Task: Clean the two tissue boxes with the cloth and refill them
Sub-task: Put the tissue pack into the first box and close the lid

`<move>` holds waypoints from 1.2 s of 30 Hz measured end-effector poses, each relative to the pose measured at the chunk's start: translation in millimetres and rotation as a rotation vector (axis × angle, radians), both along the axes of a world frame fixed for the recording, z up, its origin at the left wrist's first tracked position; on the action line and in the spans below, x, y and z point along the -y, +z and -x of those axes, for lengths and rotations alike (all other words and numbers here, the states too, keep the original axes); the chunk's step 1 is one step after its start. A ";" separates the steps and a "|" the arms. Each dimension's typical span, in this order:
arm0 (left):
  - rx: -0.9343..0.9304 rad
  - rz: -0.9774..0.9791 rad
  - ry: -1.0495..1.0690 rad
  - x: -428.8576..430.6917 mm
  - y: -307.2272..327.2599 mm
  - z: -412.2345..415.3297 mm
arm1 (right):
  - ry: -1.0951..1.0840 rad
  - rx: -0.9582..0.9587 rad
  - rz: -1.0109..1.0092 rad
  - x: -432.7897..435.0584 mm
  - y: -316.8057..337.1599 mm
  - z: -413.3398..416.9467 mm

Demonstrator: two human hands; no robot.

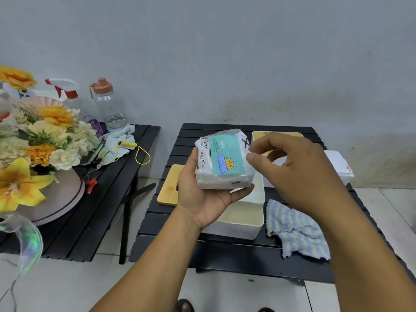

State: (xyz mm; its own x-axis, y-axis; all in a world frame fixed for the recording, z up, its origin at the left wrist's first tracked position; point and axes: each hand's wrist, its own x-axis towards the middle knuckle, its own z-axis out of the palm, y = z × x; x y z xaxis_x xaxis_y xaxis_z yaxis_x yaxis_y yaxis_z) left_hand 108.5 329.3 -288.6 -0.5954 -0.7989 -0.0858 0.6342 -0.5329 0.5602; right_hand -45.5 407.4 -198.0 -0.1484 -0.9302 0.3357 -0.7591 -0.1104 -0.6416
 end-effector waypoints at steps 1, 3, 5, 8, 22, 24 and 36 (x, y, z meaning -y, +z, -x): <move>-0.007 0.006 -0.019 0.9 -2.0 -0.9 | 0.033 -0.018 0.011 -1.2 -0.7 0.8; -0.003 0.015 -0.049 1.5 -5.0 -1.7 | 0.088 -0.059 0.019 -1.8 -3.6 0.9; 0.014 0.022 -0.069 1.1 -7.1 -1.4 | 0.127 -0.113 0.025 -1.5 -5.7 -0.6; 0.029 0.037 -0.089 -0.6 -7.1 -1.4 | 0.180 -0.150 0.021 -0.8 -6.3 -5.9; -0.008 0.115 -0.160 -0.6 -14.4 0.7 | 0.268 -0.170 0.000 -0.5 -12.0 -4.5; 0.002 0.102 -0.192 -0.4 -13.6 0.2 | 0.258 -0.165 0.042 0.5 -13.2 -4.4; 0.010 0.083 -0.116 -6.4 -11.1 1.9 | 0.220 -0.125 0.109 3.0 -19.2 -2.1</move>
State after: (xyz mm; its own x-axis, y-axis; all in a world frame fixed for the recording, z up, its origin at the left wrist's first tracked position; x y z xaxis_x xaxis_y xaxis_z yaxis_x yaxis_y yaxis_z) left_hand 106.6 335.7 -299.7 -0.6835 -0.7294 -0.0289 0.5653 -0.5540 0.6112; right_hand -43.5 404.4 -217.2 0.1024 -0.8927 0.4389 -0.7818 -0.3451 -0.5193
